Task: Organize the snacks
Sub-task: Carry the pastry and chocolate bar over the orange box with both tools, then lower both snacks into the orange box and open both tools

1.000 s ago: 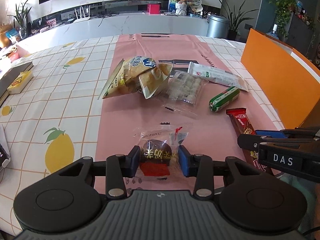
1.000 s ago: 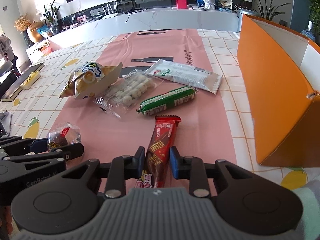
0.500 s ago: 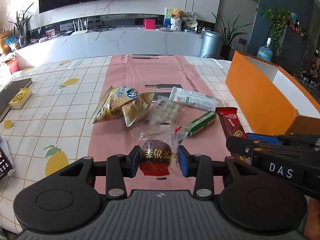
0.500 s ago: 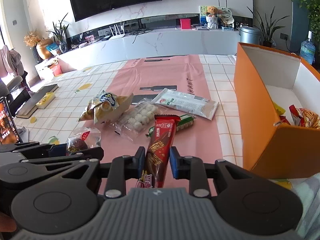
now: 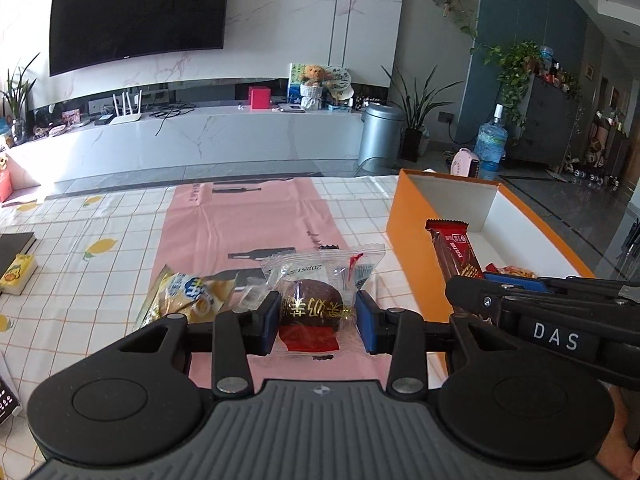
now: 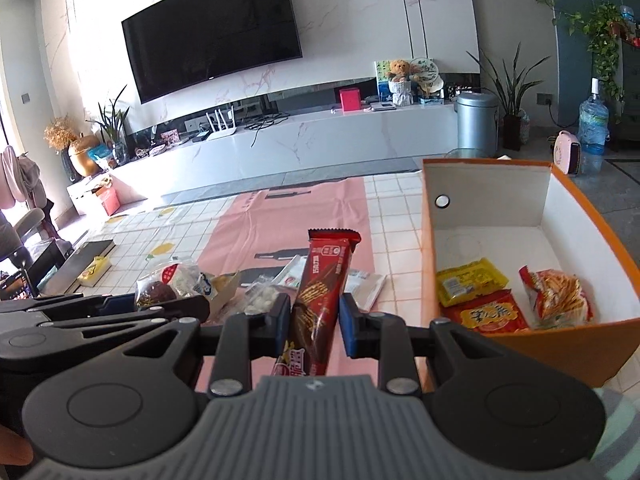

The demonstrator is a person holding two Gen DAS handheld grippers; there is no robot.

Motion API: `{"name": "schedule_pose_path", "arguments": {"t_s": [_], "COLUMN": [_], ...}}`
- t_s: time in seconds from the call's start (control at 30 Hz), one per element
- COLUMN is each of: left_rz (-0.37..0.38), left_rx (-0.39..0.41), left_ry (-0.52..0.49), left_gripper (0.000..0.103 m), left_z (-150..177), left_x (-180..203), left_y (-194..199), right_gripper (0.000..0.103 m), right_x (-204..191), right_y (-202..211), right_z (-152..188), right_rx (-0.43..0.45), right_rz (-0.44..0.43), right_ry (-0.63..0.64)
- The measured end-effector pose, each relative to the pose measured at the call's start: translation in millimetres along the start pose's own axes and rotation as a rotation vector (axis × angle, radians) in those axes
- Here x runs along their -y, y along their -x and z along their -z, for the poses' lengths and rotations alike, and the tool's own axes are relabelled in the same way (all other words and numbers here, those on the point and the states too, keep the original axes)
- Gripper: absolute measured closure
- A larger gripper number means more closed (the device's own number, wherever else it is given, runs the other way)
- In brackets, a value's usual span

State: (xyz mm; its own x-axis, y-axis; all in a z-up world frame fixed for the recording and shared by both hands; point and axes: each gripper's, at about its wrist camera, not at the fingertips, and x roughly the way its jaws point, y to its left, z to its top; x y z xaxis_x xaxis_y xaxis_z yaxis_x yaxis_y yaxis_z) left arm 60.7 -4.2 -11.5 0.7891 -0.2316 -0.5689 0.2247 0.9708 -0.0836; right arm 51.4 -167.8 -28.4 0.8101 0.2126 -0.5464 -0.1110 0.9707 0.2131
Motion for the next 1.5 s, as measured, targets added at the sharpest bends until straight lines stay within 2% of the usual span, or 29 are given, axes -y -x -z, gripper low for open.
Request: {"name": "schedule_pose_path", "arguments": {"t_s": [0.23, 0.37, 0.67, 0.77, 0.93, 1.5], "left_rz": [0.086, 0.156, 0.243, 0.243, 0.268, 0.296], "left_rx": [0.028, 0.013, -0.022, -0.050, -0.117, -0.269], "left_ry": [-0.085, -0.164, -0.343, -0.395, -0.419, -0.584], "left_gripper": [0.059, 0.059, 0.059, 0.059, 0.059, 0.058], "left_z": [-27, -39, -60, -61, -62, -45], "left_x": [43, 72, 133, 150, 163, 193], "left_y": [-10, -24, -64, -81, -114, -183], "right_gripper": [0.080, 0.080, 0.080, 0.080, 0.080, 0.080], "right_x": [37, 65, 123, 141, 164, 209], "right_y": [16, 18, 9, -1, -20, -98], "right_z": [-24, -35, -54, -58, -59, -53], "right_rx": [0.026, 0.011, -0.046, -0.078, -0.151, -0.421], "right_rz": [0.034, 0.057, 0.155, 0.185, 0.217, 0.214], "right_ry": [-0.003, -0.021, 0.036, 0.063, 0.095, 0.246]}}
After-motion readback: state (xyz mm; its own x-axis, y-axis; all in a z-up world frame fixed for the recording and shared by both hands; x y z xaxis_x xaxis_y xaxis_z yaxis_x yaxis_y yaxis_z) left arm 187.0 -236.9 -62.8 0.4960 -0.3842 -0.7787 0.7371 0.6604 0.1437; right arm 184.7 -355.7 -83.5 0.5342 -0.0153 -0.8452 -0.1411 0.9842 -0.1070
